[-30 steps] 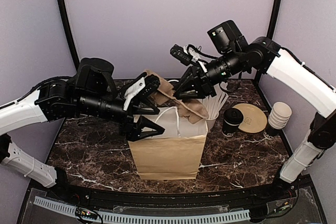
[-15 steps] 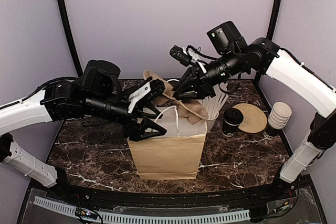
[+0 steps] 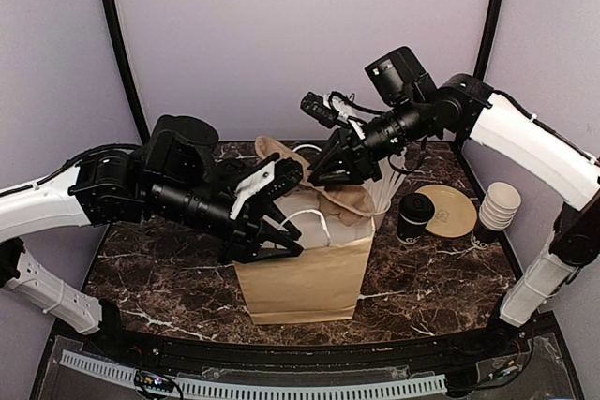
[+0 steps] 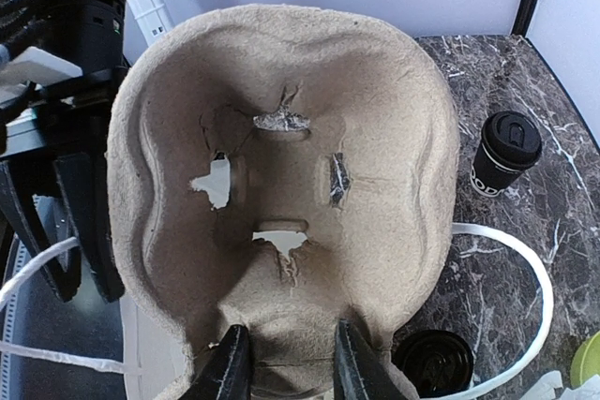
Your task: Pack the takeout coffee
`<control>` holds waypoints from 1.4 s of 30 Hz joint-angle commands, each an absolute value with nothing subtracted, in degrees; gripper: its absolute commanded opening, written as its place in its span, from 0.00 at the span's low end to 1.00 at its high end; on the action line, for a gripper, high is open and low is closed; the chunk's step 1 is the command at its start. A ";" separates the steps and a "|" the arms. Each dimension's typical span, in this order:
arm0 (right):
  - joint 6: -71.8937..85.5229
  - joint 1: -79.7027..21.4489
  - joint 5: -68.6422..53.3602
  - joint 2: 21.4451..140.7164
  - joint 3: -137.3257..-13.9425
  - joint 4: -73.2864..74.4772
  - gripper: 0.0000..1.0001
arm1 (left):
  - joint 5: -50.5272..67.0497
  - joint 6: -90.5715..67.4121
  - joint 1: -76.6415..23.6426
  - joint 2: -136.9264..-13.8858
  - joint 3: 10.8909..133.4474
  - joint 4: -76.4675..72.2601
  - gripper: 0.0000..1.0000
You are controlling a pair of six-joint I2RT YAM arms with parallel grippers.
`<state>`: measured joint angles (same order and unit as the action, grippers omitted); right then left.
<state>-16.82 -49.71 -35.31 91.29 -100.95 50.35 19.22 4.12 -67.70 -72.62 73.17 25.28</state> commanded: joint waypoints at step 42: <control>-18.25 -55.10 -44.29 95.58 -109.83 51.05 0.26 | 16.34 6.63 -69.79 -68.15 76.03 27.43 0.12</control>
